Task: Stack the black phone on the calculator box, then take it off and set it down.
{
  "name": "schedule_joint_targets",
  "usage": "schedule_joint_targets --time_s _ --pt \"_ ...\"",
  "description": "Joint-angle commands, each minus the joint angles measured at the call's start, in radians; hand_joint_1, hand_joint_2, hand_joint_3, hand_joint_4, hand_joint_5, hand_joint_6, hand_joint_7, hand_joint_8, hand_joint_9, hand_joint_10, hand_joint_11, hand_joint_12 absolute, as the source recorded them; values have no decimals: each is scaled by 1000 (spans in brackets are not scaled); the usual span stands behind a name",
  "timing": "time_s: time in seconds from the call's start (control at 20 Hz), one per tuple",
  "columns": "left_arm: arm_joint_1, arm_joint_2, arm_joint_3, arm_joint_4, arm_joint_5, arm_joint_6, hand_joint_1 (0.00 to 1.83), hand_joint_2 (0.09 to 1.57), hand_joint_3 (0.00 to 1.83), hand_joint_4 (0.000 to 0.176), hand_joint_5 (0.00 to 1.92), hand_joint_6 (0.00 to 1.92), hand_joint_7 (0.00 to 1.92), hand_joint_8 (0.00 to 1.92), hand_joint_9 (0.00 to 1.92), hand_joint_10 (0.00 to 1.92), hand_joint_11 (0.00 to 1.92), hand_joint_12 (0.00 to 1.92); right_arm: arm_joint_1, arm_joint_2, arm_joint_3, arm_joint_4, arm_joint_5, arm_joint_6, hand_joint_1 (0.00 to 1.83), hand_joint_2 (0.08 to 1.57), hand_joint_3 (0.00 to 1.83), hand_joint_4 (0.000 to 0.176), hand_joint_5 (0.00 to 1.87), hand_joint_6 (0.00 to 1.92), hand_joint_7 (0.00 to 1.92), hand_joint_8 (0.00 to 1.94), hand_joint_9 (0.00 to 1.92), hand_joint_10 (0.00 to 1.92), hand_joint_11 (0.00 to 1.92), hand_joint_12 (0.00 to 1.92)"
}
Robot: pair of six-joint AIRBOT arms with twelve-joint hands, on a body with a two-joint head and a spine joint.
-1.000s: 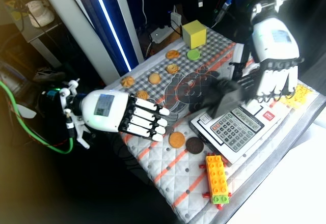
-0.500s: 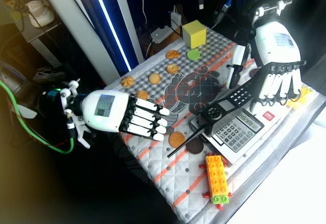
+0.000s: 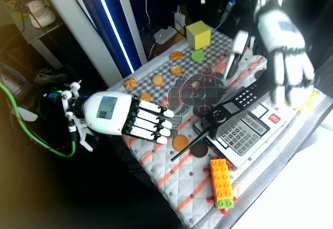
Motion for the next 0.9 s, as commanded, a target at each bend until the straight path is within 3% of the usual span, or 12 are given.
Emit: schedule_joint_targets --time_s 0.0,0.05,0.1,0.25,0.3,0.35,0.4,0.5,0.55,0.65,0.7,0.85 --pt "11 21 -15 20 -163 -21 544 932 0 133 257 1 282 1 278 8 0 751 21 -2 1 23 150 4 583 1313 0 52 511 5 516 1 429 2 386 13" --pt "50 54 -55 25 -226 -44 594 942 6 93 286 7 300 3 272 1 0 811 39 -9 4 25 167 4 690 1280 0 53 523 7 549 11 509 29 491 61" --pt "86 84 -93 25 -274 -46 616 941 4 91 287 4 277 4 225 6 0 707 60 -14 7 25 180 4 766 1238 0 54 549 4 589 6 576 20 552 104" --pt "172 162 -192 48 -389 -75 591 928 2 133 239 0 183 0 129 0 0 446 98 -25 11 25 228 4 894 1139 3 78 582 0 557 0 561 0 334 564" --pt "221 193 -237 59 -441 -93 369 946 0 138 191 0 205 1 218 0 0 611 123 -30 14 25 240 4 892 1138 0 82 566 1 566 0 568 0 274 683" --pt "245 206 -256 59 -470 -95 335 916 0 147 180 1 157 1 144 3 0 175 137 -35 18 25 242 4 880 1137 1 94 556 0 619 0 653 10 282 874" --pt "294 232 -293 57 -522 -97 482 959 13 102 135 0 111 0 28 0 0 34 162 -45 28 24 242 4 860 1148 0 95 546 1 627 2 635 2 206 976" --pt "351 262 -336 55 -588 -126 575 912 0 136 42 0 56 0 0 0 86 41 198 -59 43 24 241 4 760 1155 0 132 528 0 599 0 605 0 141 1111" --pt "394 280 -356 54 -628 -176 561 845 34 127 44 9 69 17 30 31 16 322 225 -70 56 24 235 3 722 1156 0 118 526 0 613 2 597 0 95 1181" --pt "452 299 -369 54 -678 -267 575 963 21 138 71 3 98 4 81 17 0 402 274 -92 80 23 203 2 764 1120 0 63 537 1 575 0 792 60 396 1199" --pt "479 309 -374 49 -697 -306 596 972 15 101 97 11 114 8 82 13 0 394 299 -105 95 23 177 0 800 1112 0 48 540 1 555 0 815 65 436 1196" --pt "519 320 -376 33 -689 -355 705 937 0 97 147 11 137 10 58 10 0 117 374 -159 151 29 86 -1 842 1076 0 53 536 0 525 5 868 53 647 1235"
